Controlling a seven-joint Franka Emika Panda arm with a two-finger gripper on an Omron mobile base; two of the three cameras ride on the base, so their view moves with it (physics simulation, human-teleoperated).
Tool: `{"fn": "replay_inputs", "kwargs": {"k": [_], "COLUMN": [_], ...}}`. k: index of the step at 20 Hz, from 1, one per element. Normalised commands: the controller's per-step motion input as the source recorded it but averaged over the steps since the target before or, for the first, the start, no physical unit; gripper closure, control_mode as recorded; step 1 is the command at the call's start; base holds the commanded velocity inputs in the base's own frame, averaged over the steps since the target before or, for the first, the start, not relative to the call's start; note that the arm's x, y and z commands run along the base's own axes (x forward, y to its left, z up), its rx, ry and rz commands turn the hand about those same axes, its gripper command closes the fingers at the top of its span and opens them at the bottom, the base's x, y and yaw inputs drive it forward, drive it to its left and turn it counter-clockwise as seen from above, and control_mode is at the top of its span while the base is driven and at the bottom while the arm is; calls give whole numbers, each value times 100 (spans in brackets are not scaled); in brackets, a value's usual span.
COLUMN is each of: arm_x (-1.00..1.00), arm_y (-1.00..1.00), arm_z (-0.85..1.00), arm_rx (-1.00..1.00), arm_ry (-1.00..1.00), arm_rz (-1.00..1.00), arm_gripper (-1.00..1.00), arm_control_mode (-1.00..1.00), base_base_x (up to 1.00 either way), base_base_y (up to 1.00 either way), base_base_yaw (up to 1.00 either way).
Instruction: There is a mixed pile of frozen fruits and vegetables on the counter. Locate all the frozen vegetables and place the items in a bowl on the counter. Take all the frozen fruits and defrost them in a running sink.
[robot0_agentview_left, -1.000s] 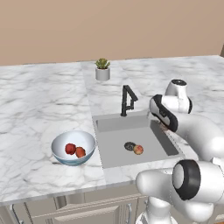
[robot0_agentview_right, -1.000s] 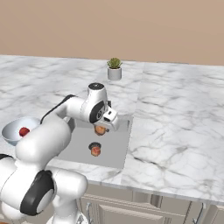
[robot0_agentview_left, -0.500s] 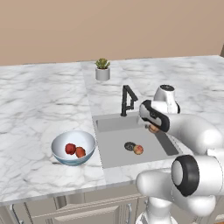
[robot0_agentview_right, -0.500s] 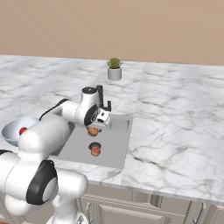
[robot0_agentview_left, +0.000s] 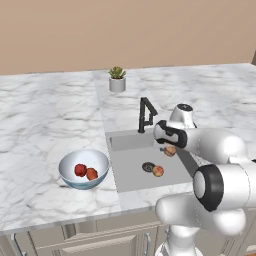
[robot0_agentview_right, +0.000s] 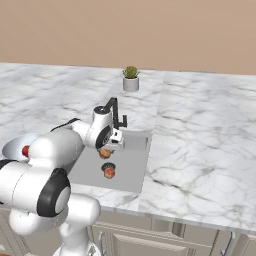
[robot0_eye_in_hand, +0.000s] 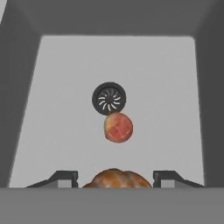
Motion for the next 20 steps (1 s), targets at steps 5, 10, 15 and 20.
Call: {"fn": "replay_inputs", "kwargs": {"k": [5, 10, 15, 20], "arm_x": [23, 20, 9, 2], "arm_y": [0, 0, 0, -9], "arm_z": [-39, -28, -27, -10], "arm_rx": [-1, -5, -8, 0], "arm_ry": [-10, -8, 0, 0], "arm_rz": [5, -2, -3, -1], "arm_gripper": [100, 100, 100, 100], "arm_control_mode": [-100, -100, -100, -100], "base_base_x": [0, 0, 0, 0], "base_base_y": [0, 0, 0, 0], "base_base_yaw": [0, 0, 0, 0]}}
